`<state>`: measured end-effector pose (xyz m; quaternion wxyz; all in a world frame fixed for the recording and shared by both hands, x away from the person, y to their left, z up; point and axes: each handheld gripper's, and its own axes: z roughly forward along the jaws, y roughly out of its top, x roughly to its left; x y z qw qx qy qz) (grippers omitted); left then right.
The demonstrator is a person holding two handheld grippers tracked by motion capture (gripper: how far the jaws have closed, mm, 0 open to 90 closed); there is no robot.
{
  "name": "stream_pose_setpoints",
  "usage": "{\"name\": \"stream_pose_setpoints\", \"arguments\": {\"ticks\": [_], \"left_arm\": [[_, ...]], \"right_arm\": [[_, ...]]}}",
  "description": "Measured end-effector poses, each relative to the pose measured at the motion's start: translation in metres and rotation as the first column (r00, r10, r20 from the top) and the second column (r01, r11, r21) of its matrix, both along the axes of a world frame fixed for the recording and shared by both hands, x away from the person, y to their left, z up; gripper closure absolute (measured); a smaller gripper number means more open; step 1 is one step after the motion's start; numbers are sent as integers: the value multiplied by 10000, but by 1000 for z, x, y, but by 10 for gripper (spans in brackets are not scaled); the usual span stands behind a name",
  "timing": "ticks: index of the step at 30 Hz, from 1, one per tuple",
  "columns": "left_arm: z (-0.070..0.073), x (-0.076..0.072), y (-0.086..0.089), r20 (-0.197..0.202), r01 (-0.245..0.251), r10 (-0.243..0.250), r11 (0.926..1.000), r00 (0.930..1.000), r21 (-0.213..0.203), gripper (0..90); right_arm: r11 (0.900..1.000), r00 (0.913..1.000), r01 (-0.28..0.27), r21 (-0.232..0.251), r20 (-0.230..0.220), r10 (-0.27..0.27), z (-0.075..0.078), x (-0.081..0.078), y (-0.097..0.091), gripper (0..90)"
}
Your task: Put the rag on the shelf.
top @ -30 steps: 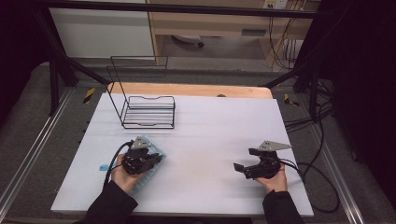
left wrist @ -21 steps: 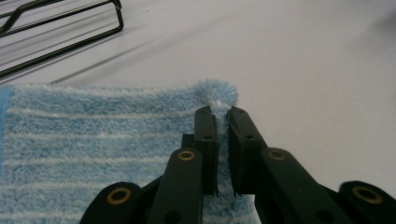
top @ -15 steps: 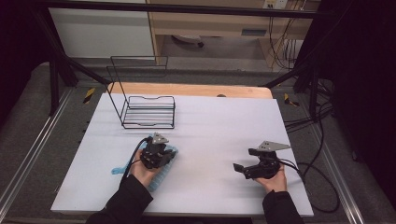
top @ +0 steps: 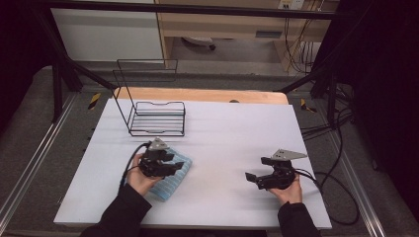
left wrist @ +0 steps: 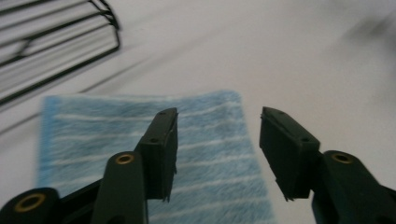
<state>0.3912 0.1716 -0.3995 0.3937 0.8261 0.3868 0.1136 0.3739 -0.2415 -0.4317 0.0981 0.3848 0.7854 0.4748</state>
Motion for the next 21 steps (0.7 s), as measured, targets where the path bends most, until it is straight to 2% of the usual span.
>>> {"name": "stream_pose_setpoints", "arguments": {"ticks": [4,6,9,11,14,19,20,21], "left_arm": [[8,-2,43,158,-480,476,9986,9987,232,377],[7,-2,61,145,-799,796,9967,9967,155,361],[-1,-2,86,-95,-1239,1241,9921,9922,184,355],[-8,-3,96,-396,-1300,1306,9914,9906,177,368],[-18,-4,106,-735,-1329,1339,9910,9883,181,419],[-25,-4,113,-903,-1372,1383,9904,9863,184,470],[-26,-4,113,-945,-1312,1324,9912,9867,190,486],[-28,-4,113,-988,-1260,1272,9919,9869,183,486]], "right_arm": [[10000,10000,66,36,-41,-66,1,0,6,62],[9999,9999,93,-48,-61,-94,2,0,11,70],[9998,9998,167,-60,-95,-167,5,3,24,84],[9998,9998,181,-80,-77,-181,6,4,27,87],[9998,9998,163,-90,-132,-164,10,8,44,102],[9999,9997,72,-120,-232,-75,13,14,78,128],[10000,9996,15,-36,-284,-16,14,17,93,140],[10000,9996,15,-36,-284,-16,14,17,93,140]]}}
